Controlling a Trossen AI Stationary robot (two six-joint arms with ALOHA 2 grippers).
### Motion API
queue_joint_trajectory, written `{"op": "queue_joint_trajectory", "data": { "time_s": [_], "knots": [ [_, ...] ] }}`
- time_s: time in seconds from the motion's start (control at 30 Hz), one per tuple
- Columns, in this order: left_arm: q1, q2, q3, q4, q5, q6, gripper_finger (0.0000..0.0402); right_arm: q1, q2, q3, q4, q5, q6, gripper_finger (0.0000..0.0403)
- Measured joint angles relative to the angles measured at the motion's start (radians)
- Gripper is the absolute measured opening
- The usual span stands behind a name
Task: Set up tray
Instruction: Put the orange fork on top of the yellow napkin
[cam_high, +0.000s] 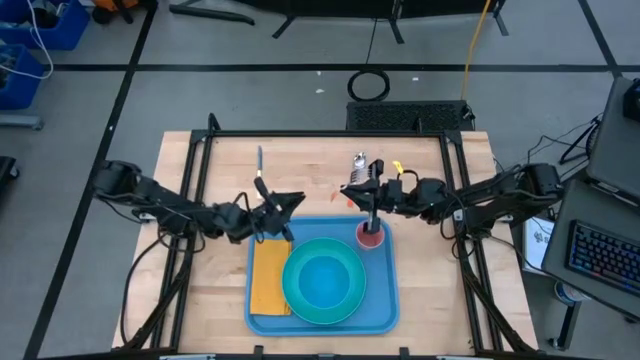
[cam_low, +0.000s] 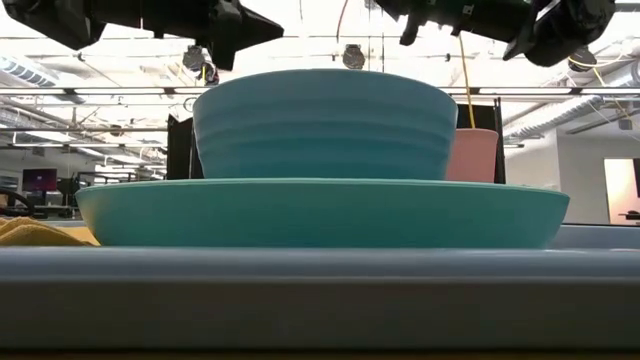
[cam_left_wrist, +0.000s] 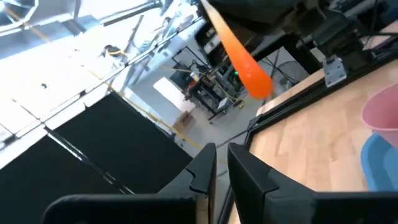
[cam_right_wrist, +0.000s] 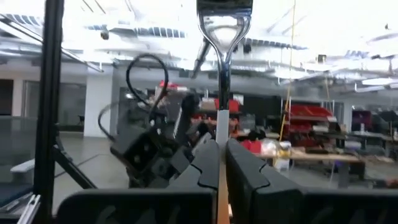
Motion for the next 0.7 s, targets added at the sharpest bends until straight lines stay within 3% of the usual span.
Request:
{"op": "queue_joint_trajectory", "data": {
  "time_s": [0.37,0.7],
  "knots": [
    [-0.004,0.12,0.122,0.009,-0.092,0.009,0.0047,0.017,0.097,0.003,0.231,-0.08,0.029,0.0],
    [-0.007,0.228,0.207,0.008,-0.154,0.083,0.0047,0.018,0.129,0.03,0.241,-0.103,0.028,0.0001]
  ]
}}
